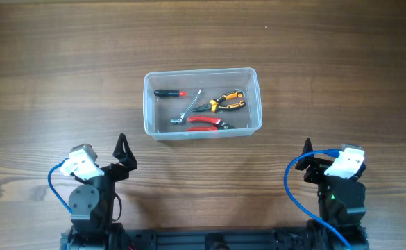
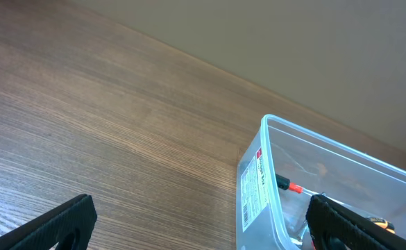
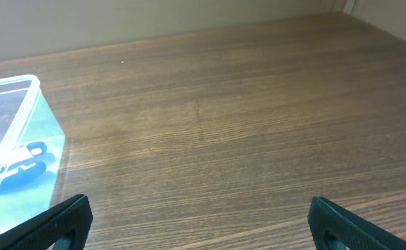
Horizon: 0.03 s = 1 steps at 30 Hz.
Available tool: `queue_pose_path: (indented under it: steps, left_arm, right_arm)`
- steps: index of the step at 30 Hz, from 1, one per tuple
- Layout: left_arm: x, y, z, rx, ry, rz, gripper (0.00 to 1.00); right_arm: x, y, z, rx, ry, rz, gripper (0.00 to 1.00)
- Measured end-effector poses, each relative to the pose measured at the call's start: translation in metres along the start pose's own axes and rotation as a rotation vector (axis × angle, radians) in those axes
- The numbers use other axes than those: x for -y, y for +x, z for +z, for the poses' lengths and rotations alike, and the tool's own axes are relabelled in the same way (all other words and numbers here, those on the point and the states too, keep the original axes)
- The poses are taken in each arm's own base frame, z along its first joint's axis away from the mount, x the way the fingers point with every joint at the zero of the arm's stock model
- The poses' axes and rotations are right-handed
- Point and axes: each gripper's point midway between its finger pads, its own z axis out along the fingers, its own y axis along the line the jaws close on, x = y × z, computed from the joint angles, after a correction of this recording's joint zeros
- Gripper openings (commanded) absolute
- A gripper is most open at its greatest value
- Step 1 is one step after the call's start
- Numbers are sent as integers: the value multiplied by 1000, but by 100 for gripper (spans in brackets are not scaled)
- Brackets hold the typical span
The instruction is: Pack container
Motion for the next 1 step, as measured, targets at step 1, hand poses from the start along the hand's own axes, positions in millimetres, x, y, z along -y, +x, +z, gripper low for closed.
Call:
queue_pose_path:
  steps: [1]
  left_arm:
    - [0,0,0,0,0,0,100]
  right_arm:
    - [0,0,0,0,0,0,100]
